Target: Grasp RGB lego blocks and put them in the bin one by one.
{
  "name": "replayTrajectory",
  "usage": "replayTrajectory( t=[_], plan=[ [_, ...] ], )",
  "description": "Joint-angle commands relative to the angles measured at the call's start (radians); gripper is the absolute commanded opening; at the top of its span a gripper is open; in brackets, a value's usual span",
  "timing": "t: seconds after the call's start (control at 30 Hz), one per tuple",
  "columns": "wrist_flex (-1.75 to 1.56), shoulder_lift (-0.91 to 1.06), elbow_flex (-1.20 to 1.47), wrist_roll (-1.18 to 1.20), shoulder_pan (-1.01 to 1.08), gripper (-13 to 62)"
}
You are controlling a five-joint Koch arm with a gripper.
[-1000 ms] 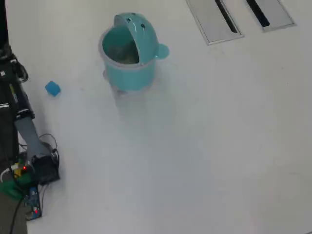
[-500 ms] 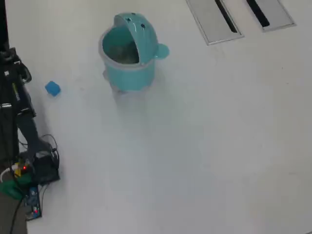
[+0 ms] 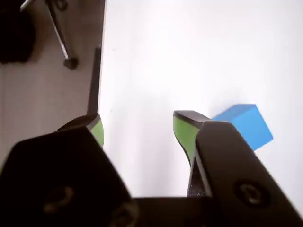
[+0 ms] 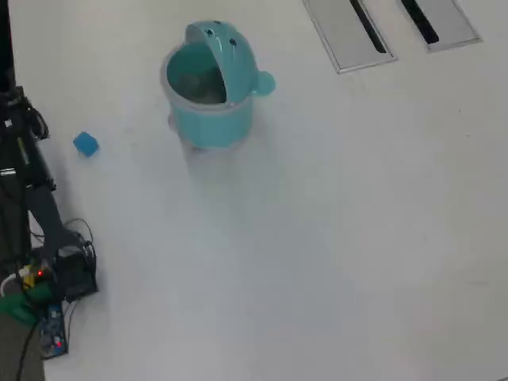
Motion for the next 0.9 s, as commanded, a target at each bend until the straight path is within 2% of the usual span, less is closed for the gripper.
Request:
replayTrajectory(
  t=[0.0, 0.33, 0.6, 0.87],
  plan=[
    [-0.069, 0.02, -0.002, 0.029, -0.012, 26.2],
    [-0.422, 0.167, 0.471, 0.104, 0.028, 26.2],
    [-0.433, 0.256, 0.522, 0.106, 0.075, 26.1],
    [-0.486, 0.253, 0.526, 0.103, 0.112, 26.2]
  ],
)
